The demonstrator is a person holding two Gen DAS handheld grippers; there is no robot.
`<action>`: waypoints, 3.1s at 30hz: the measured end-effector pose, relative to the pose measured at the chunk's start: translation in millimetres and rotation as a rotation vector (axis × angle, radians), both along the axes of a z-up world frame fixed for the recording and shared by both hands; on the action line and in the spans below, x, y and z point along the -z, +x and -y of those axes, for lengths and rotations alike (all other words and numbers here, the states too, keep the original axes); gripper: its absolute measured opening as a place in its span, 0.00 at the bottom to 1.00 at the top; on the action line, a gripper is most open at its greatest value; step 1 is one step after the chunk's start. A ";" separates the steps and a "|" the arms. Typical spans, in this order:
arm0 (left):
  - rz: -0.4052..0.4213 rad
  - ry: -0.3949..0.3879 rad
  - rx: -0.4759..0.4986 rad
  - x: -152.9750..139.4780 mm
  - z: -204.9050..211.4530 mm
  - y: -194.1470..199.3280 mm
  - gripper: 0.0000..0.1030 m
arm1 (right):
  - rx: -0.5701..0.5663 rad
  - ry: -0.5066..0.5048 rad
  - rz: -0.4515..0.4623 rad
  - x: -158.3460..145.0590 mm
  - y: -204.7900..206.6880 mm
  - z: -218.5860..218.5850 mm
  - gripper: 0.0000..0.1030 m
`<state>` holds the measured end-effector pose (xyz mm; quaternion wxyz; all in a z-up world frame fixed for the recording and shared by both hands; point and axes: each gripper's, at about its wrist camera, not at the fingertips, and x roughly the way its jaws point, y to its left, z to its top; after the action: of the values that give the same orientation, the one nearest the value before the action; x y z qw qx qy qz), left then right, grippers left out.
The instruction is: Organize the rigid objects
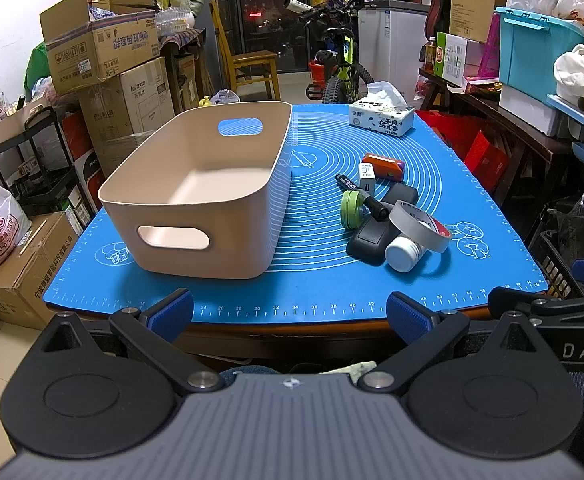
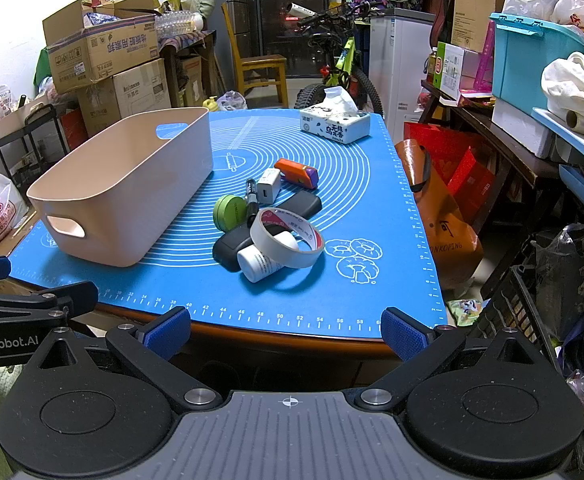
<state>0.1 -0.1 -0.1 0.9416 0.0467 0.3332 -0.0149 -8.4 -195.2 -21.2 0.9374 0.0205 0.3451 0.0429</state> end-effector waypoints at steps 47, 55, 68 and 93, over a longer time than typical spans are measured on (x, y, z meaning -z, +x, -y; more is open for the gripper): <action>0.033 -0.025 0.005 -22.9 -9.3 4.4 0.98 | 0.012 0.048 0.001 -12.6 7.3 4.8 0.97; 0.079 -0.053 -0.041 -68.2 -33.2 37.0 0.99 | 0.027 0.073 0.040 -43.7 25.8 7.5 0.97; 0.129 -0.003 -0.083 -108.5 -77.1 83.9 0.99 | 0.003 0.092 0.070 -69.5 89.9 0.5 0.97; -0.171 -0.035 -0.146 -34.7 -186.5 202.4 0.98 | -0.032 0.010 -0.142 -1.9 187.4 -33.3 0.83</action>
<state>202.5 186.4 34.6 0.9090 0.0047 0.4144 0.0439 179.0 -161.9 -19.4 0.9096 0.0228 0.4108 0.0580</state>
